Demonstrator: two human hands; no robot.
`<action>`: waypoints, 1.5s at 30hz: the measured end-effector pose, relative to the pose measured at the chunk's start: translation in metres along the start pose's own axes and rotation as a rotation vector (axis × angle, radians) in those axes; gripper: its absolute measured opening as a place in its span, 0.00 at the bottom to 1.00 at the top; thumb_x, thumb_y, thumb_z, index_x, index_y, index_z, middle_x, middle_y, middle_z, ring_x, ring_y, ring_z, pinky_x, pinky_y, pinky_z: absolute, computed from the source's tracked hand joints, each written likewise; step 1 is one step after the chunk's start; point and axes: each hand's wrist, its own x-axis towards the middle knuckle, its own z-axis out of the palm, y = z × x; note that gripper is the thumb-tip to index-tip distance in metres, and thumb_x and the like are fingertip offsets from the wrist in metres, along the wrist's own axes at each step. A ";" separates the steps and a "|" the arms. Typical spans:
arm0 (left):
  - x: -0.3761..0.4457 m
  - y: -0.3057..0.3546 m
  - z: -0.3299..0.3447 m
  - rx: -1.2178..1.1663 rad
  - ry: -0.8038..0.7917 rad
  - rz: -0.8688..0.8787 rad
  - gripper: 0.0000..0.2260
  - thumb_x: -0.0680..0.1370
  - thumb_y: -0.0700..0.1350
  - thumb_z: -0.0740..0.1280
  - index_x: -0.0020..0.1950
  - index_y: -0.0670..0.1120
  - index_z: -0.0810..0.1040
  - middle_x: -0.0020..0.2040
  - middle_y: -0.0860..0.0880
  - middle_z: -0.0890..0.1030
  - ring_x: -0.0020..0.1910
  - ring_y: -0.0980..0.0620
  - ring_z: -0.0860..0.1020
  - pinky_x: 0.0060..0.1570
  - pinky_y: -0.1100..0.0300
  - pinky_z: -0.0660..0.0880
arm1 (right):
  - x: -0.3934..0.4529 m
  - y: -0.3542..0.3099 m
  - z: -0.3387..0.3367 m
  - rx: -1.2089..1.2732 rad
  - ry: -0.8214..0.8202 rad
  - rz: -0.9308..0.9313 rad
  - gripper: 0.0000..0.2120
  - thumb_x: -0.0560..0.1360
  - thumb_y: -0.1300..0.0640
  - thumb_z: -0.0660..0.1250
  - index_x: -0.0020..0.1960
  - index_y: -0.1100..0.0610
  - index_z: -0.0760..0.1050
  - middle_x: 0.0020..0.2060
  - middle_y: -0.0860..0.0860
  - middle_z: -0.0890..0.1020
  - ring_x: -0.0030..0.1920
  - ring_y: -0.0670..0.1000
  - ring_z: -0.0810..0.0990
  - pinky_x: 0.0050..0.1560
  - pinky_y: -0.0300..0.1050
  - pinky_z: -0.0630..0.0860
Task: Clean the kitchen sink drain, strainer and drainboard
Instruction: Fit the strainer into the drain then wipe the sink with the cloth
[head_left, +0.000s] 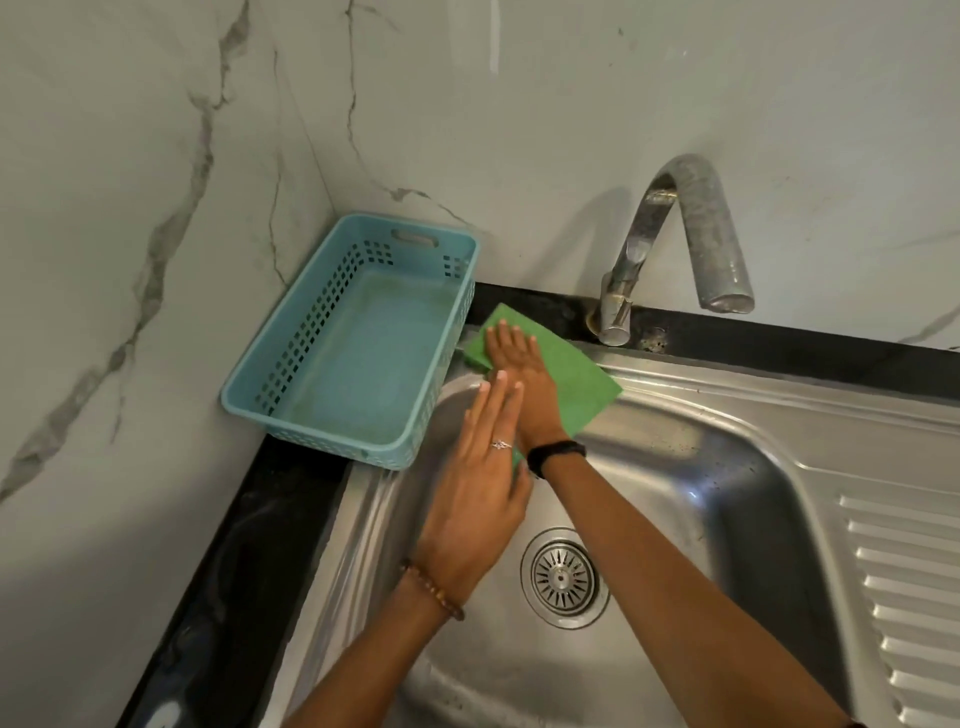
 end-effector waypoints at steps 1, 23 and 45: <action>0.005 -0.004 0.007 -0.021 0.009 -0.009 0.38 0.75 0.38 0.60 0.70 0.59 0.35 0.70 0.68 0.33 0.71 0.68 0.35 0.65 0.81 0.45 | 0.009 -0.003 0.000 0.015 -0.001 -0.033 0.24 0.80 0.60 0.49 0.75 0.60 0.51 0.76 0.58 0.54 0.76 0.56 0.52 0.76 0.48 0.43; 0.075 -0.068 0.040 0.412 -0.282 -0.189 0.49 0.69 0.45 0.69 0.73 0.41 0.34 0.75 0.42 0.35 0.75 0.46 0.35 0.67 0.56 0.31 | -0.077 0.122 -0.060 -0.153 0.135 0.257 0.17 0.70 0.72 0.64 0.57 0.63 0.76 0.54 0.59 0.78 0.51 0.61 0.75 0.42 0.54 0.74; 0.077 -0.072 0.045 0.456 -0.331 -0.178 0.50 0.68 0.46 0.68 0.72 0.43 0.30 0.73 0.41 0.30 0.73 0.45 0.31 0.65 0.52 0.28 | -0.063 0.102 -0.042 -0.048 0.162 0.172 0.18 0.72 0.66 0.64 0.62 0.60 0.75 0.57 0.58 0.77 0.58 0.60 0.74 0.50 0.53 0.76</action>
